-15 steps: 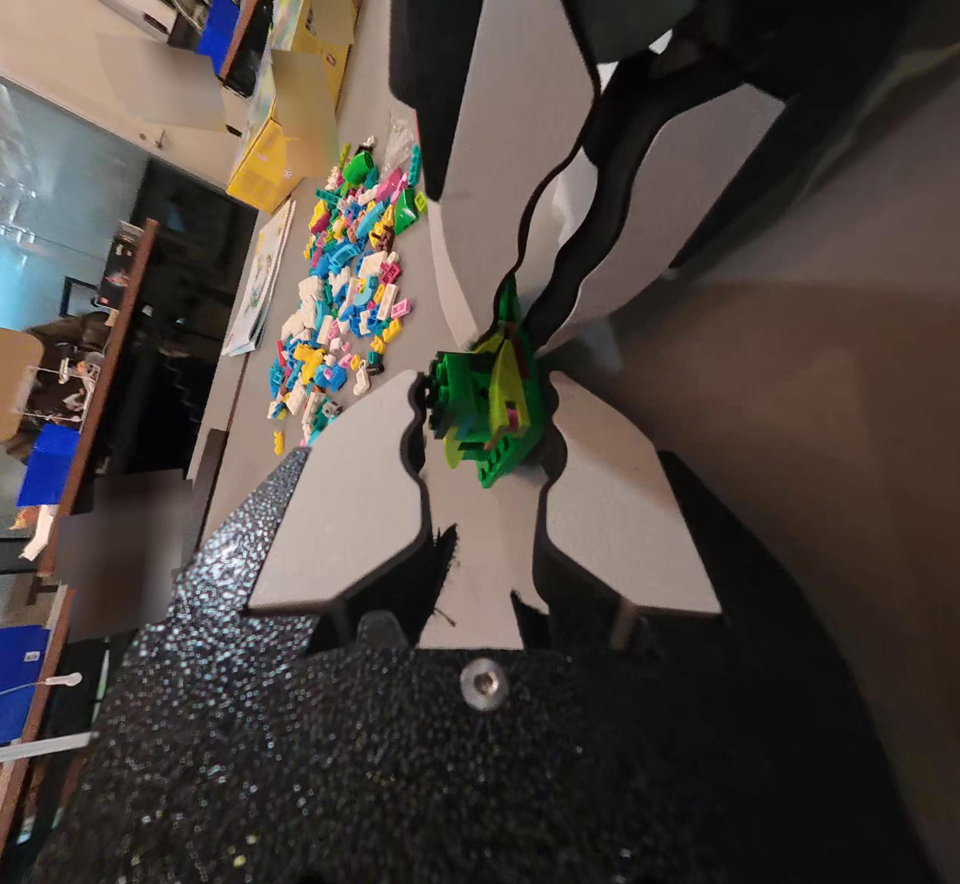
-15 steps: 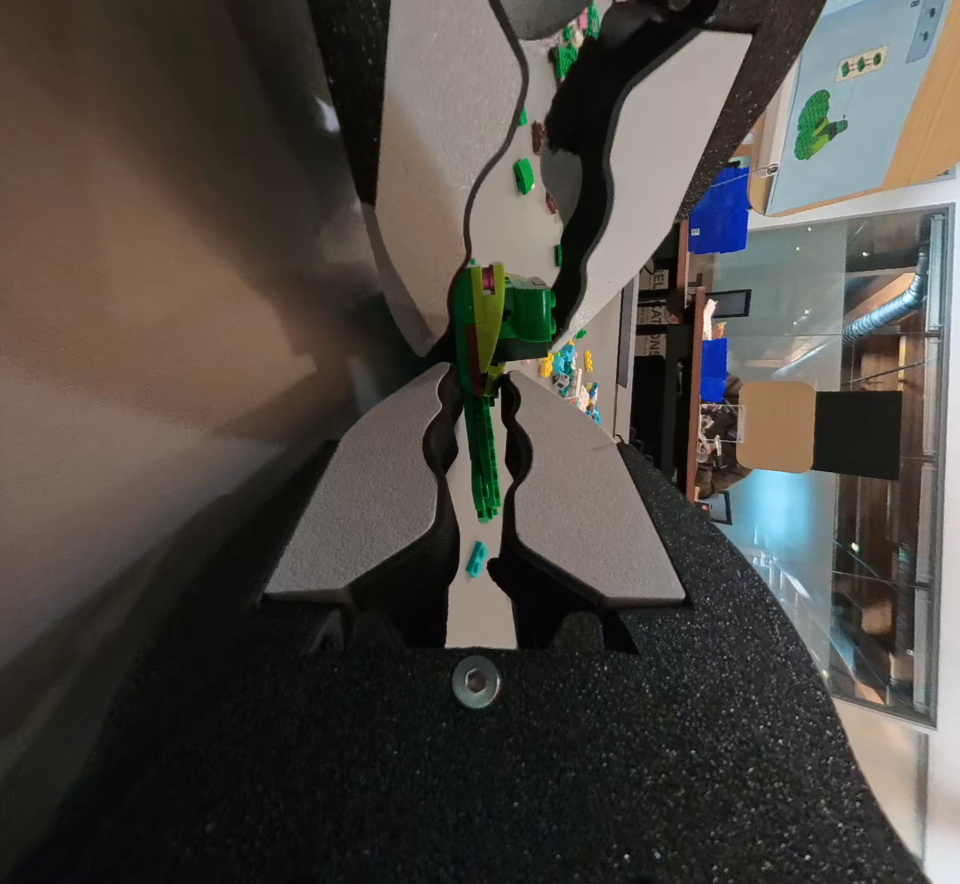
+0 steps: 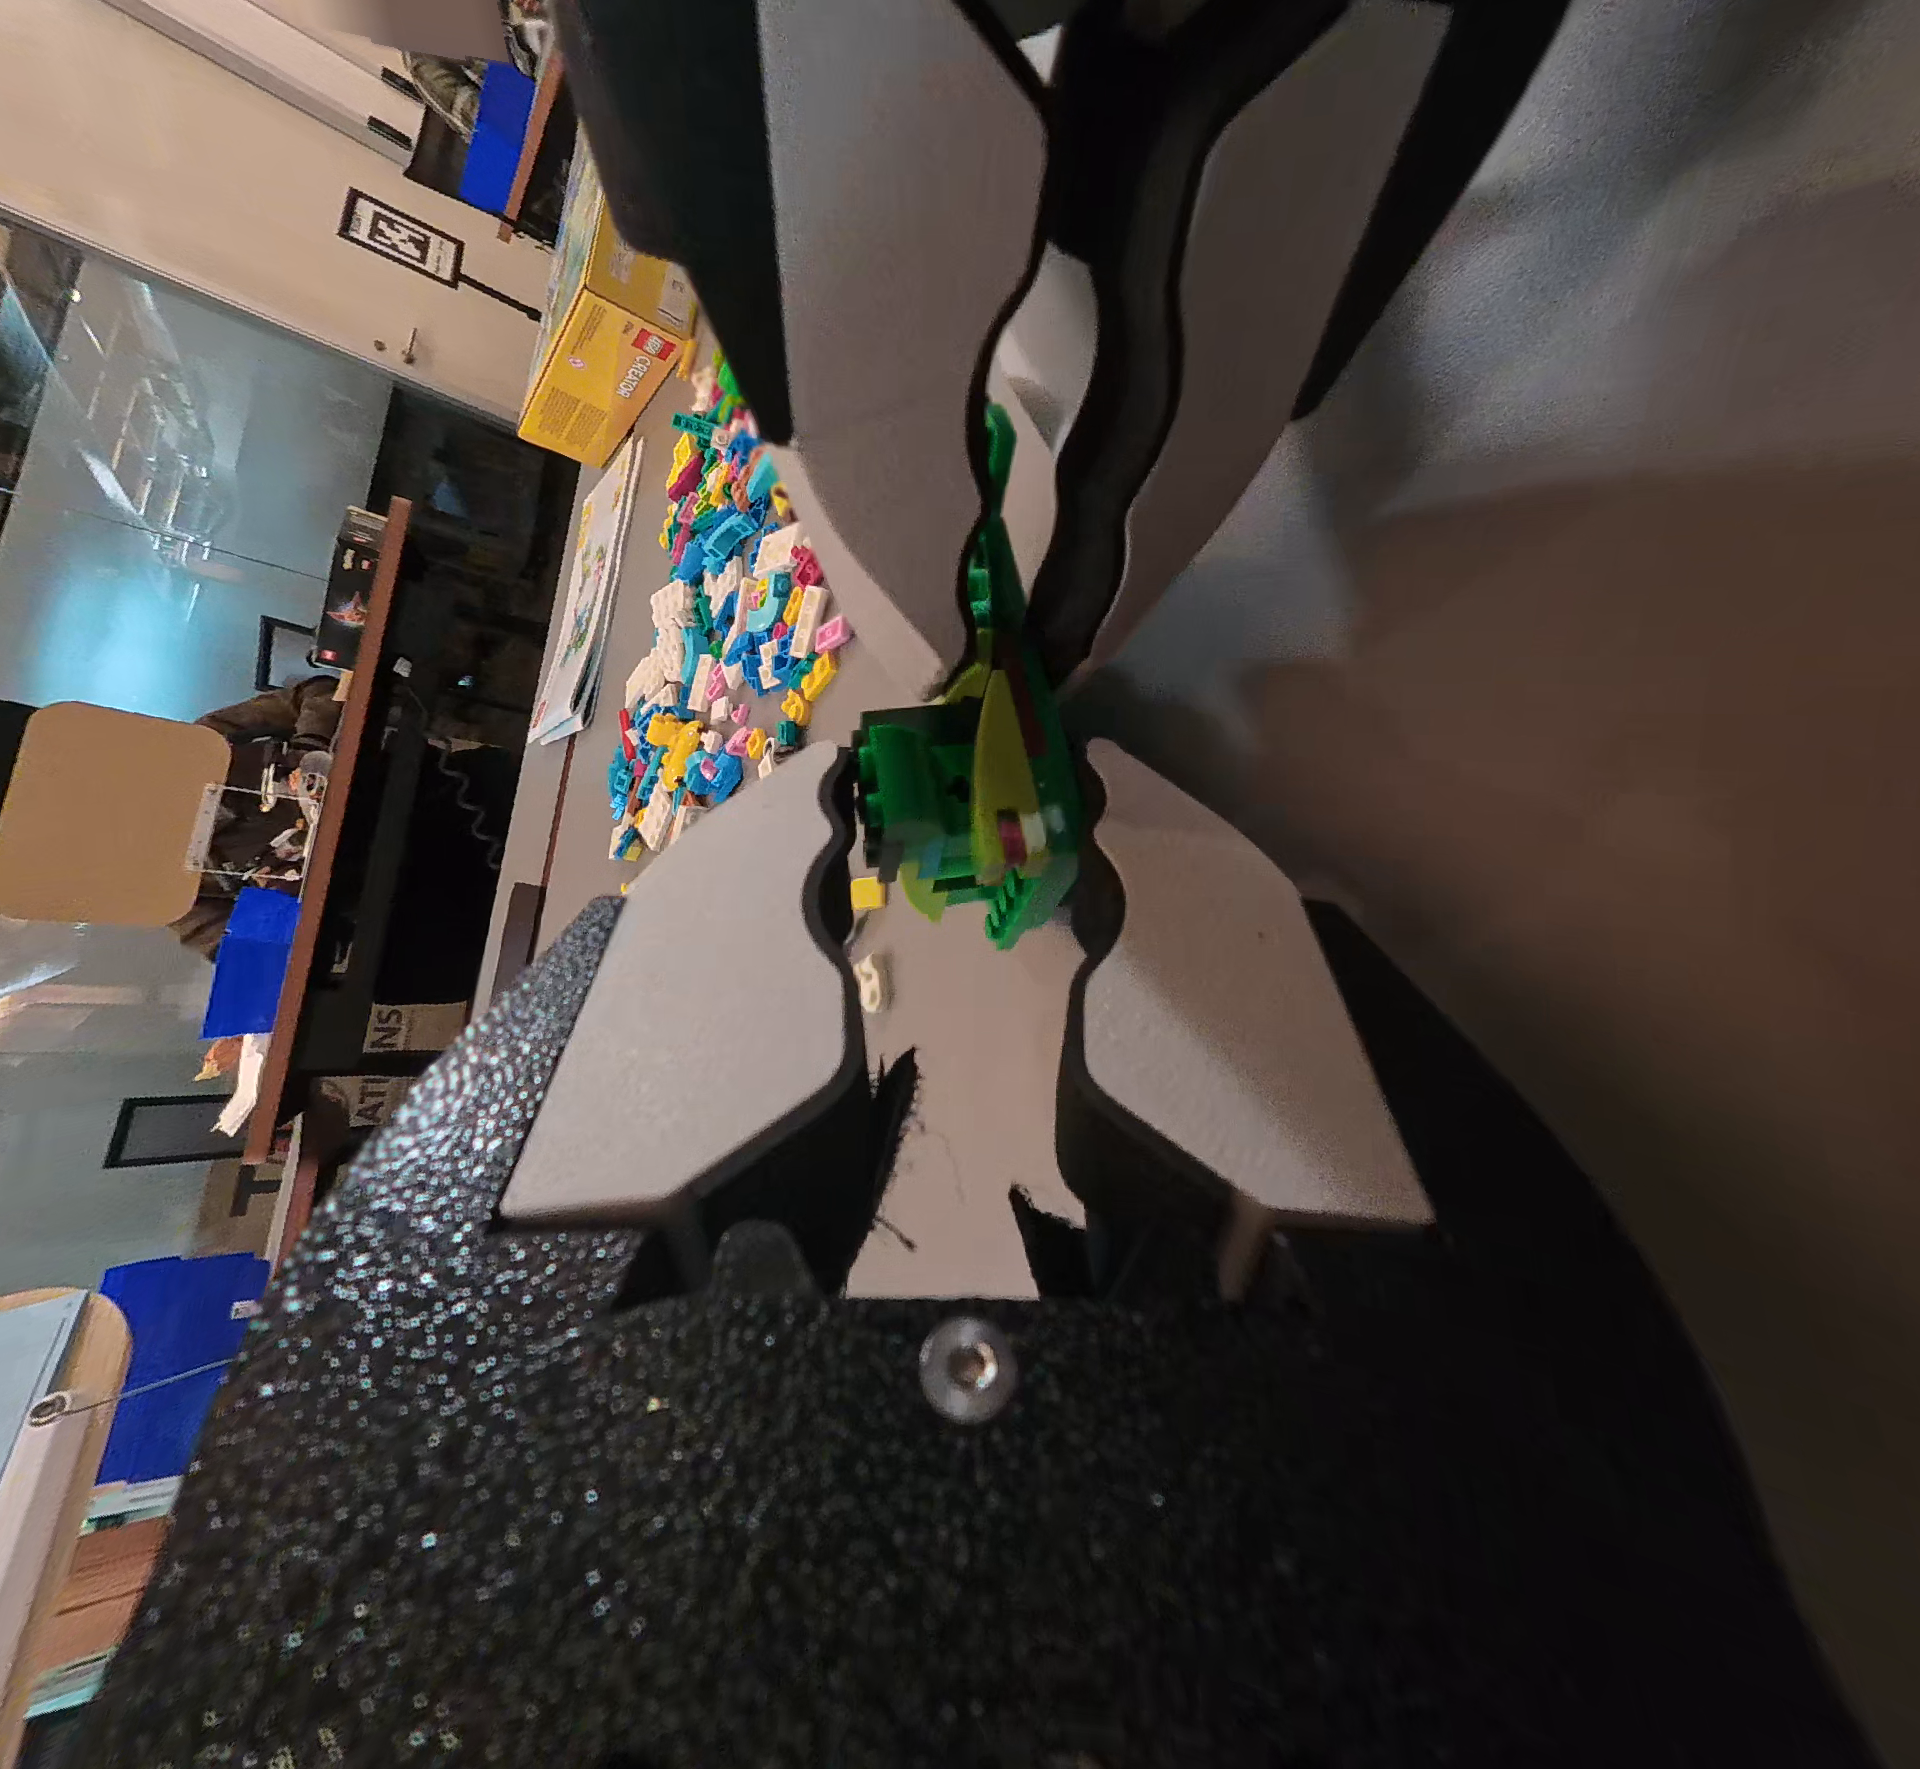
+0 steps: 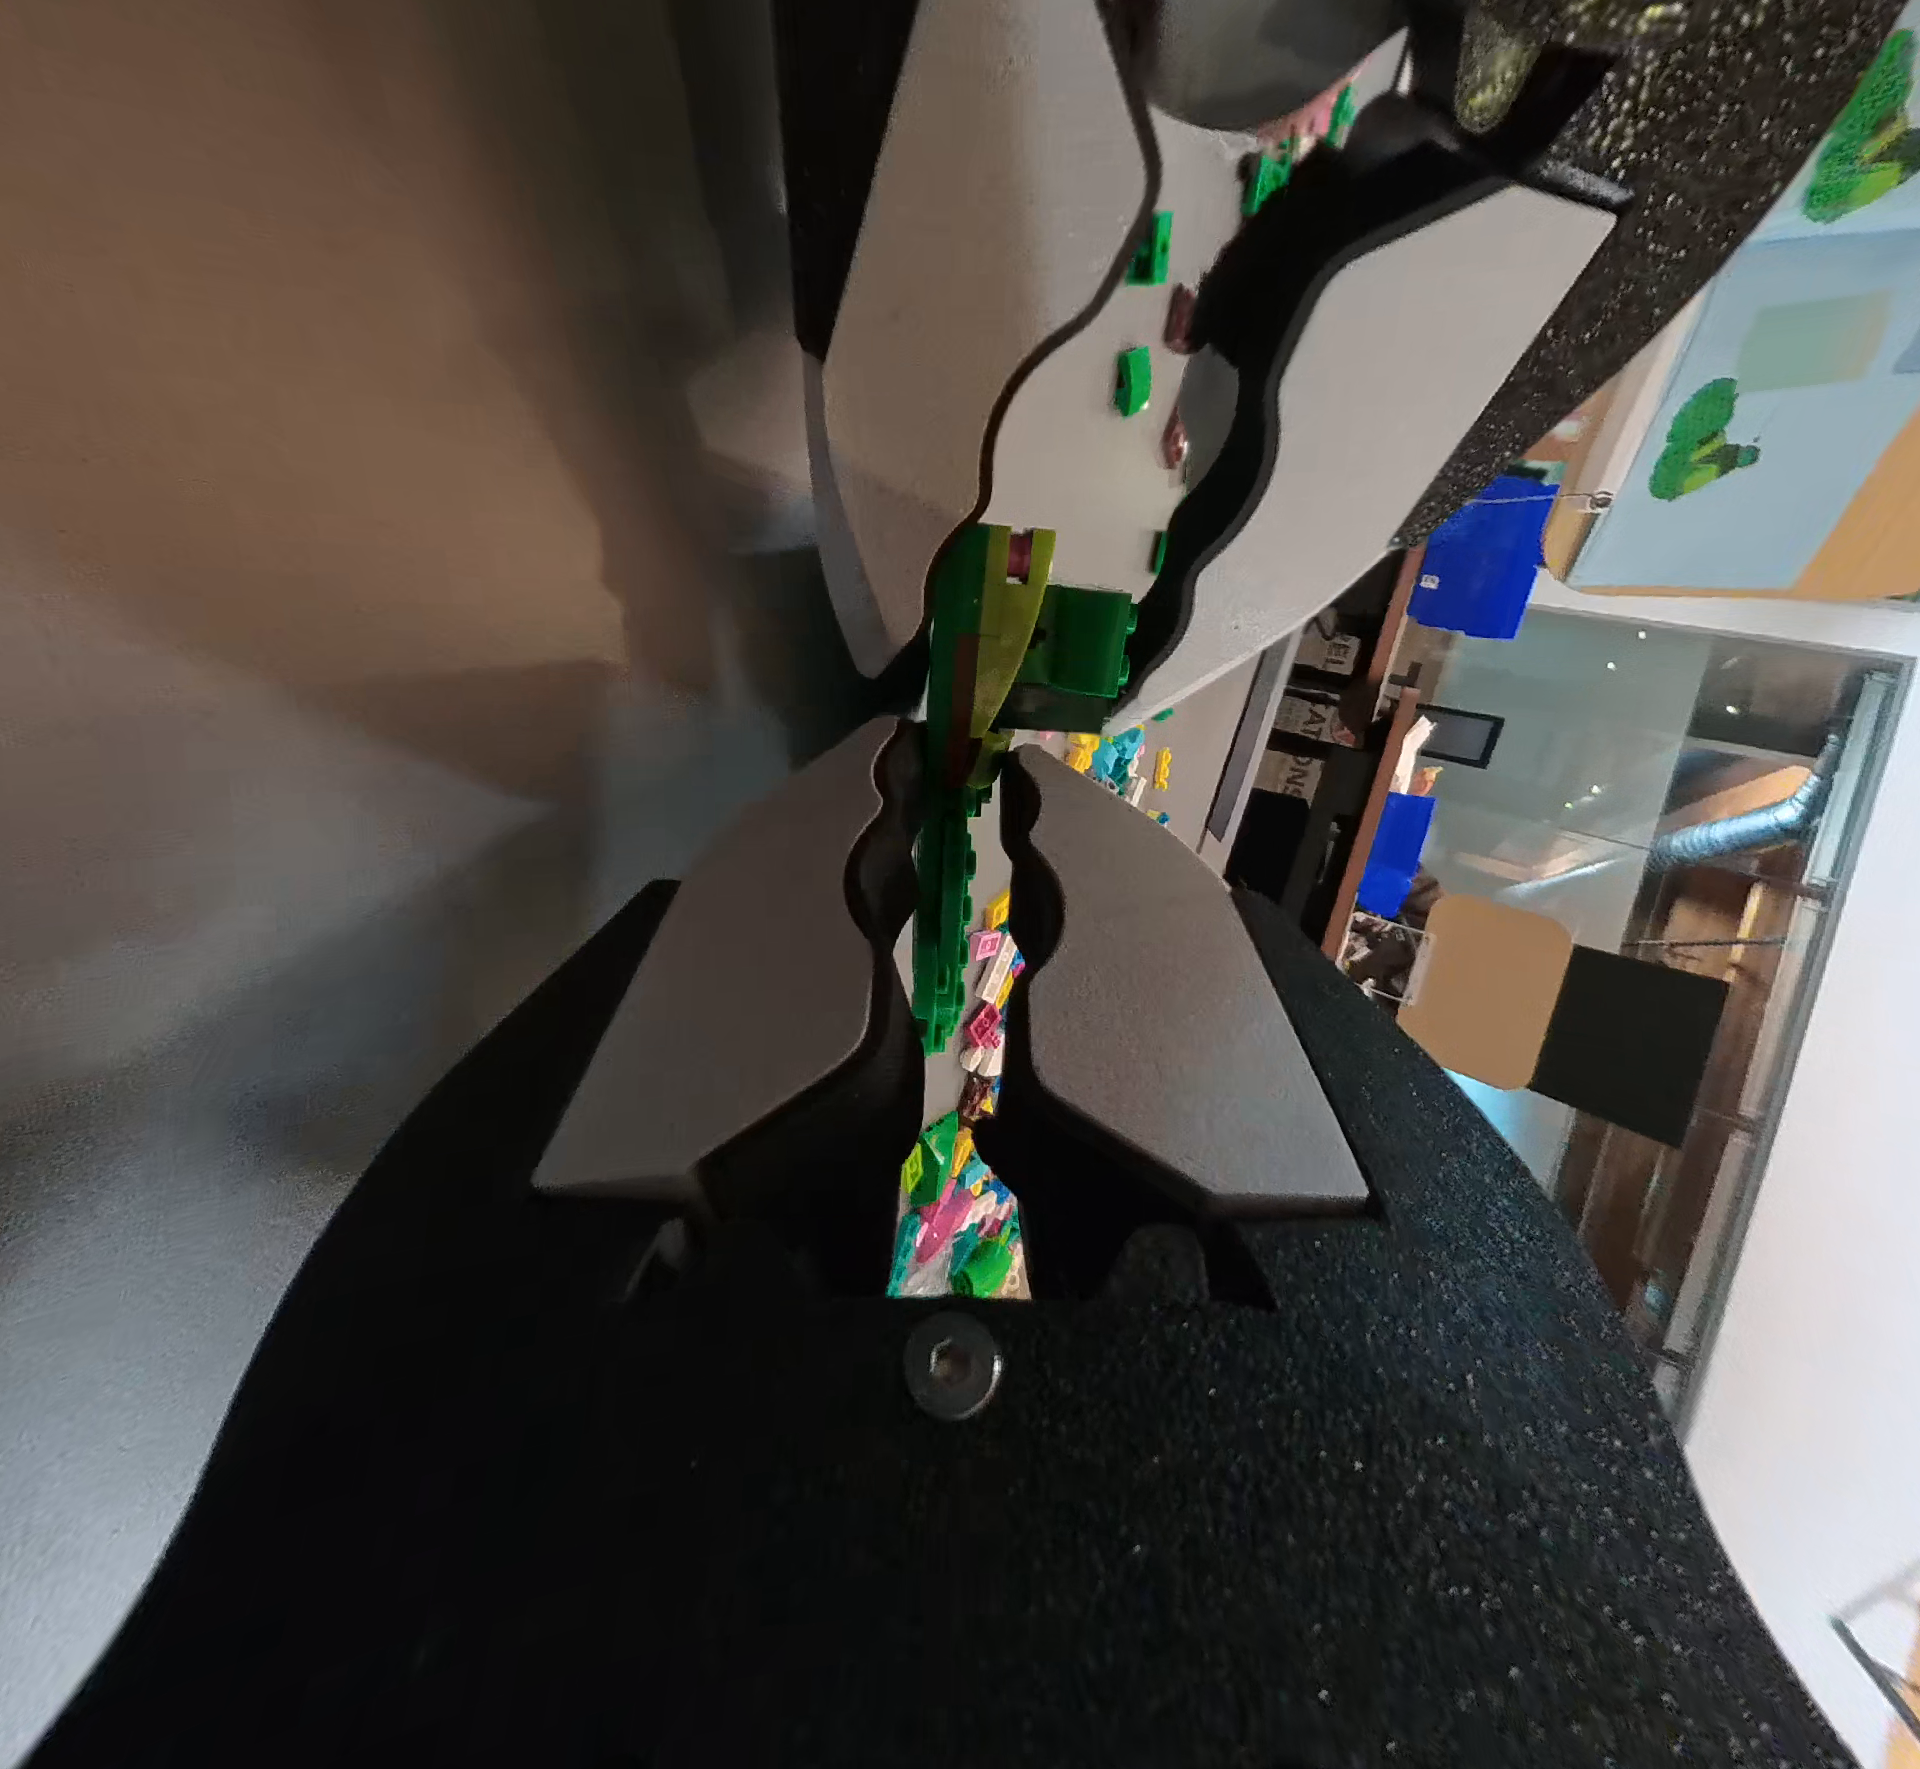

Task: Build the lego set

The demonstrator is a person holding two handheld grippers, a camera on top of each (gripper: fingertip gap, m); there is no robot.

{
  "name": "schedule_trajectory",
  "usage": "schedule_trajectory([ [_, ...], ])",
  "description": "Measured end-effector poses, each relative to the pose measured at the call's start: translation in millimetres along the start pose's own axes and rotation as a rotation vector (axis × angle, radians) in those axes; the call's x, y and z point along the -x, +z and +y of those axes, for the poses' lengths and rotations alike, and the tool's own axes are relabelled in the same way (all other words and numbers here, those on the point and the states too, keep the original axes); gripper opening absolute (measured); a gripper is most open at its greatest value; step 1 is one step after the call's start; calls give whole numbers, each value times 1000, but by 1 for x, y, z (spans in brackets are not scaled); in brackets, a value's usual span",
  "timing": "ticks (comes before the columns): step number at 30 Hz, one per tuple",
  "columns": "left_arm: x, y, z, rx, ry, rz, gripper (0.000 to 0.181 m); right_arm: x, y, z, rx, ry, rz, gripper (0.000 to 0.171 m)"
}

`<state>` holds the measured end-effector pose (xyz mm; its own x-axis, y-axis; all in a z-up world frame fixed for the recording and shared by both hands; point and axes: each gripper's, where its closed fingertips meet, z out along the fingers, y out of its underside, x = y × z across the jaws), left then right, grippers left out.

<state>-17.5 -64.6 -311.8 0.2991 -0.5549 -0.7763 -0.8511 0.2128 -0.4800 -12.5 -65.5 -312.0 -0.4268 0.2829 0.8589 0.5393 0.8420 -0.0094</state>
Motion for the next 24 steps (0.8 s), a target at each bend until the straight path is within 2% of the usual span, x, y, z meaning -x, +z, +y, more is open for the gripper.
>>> schedule_trajectory([
  [5,3,-1,-3,-11,11,-24,36,-1,-3,1,-17,31,-39,13],
  [10,5,1,-3,-24,-56,-32,37,-3,-1,4,-30,83,-25,13],
  [13,10,0,-5,-25,-39,-75,50,-2,-1,4,-48,129,-14,13],
  [16,11,2,0,24,3,-76,55,-2,-2,2,-55,162,2,13],
  [18,12,3,2,28,20,-85,52,-4,-4,2,-64,182,11,13],
  [20,11,0,-3,-8,29,-83,39,-7,-7,1,-77,195,19,13],
  [24,15,-5,-11,-46,88,-122,36,-11,-13,-2,-96,170,21,14],
])
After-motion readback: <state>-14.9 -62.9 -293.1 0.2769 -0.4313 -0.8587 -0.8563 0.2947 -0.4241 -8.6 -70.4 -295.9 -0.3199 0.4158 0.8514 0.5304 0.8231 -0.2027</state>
